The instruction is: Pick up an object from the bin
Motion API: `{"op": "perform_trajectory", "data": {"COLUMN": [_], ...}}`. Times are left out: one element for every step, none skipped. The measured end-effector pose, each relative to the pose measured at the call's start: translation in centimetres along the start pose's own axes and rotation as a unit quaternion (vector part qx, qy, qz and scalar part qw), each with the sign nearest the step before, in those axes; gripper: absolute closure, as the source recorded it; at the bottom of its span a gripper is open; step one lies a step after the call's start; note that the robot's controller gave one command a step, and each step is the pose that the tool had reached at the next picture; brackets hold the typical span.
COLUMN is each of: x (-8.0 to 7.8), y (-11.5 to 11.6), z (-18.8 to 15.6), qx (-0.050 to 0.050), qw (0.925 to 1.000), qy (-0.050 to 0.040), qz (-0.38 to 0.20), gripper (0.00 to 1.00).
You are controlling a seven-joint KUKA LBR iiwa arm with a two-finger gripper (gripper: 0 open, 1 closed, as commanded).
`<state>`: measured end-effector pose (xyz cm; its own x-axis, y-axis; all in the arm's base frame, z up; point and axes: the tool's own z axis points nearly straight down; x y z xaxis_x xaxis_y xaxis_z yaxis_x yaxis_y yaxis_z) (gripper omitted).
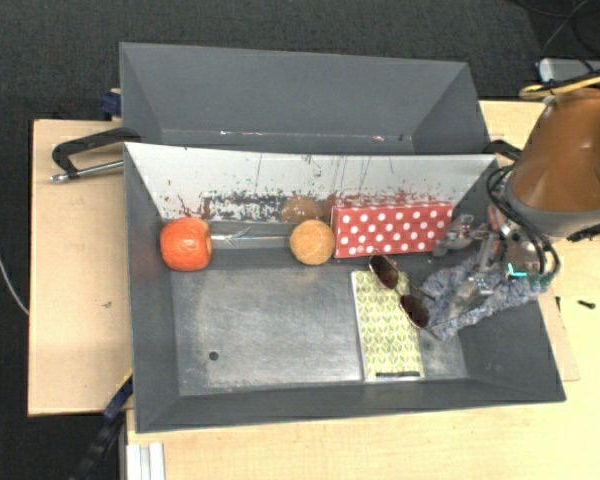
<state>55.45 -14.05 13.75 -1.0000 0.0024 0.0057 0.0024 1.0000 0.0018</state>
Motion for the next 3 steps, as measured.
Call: {"op": "perform_trajectory", "data": {"x": [-0.2,0.2,-0.8], "y": [0.0,-1.1,-1.3], "z": [-0.4,7.1,6.6], "qx": [0.001,0.000,0.001], "qw": [1.0000,0.9988,0.9998], "qy": [-0.0040,-0.0017,-0.0056], "qz": [-0.001,0.048,0.017], "gripper": [0.00,0.00,0.00]}}
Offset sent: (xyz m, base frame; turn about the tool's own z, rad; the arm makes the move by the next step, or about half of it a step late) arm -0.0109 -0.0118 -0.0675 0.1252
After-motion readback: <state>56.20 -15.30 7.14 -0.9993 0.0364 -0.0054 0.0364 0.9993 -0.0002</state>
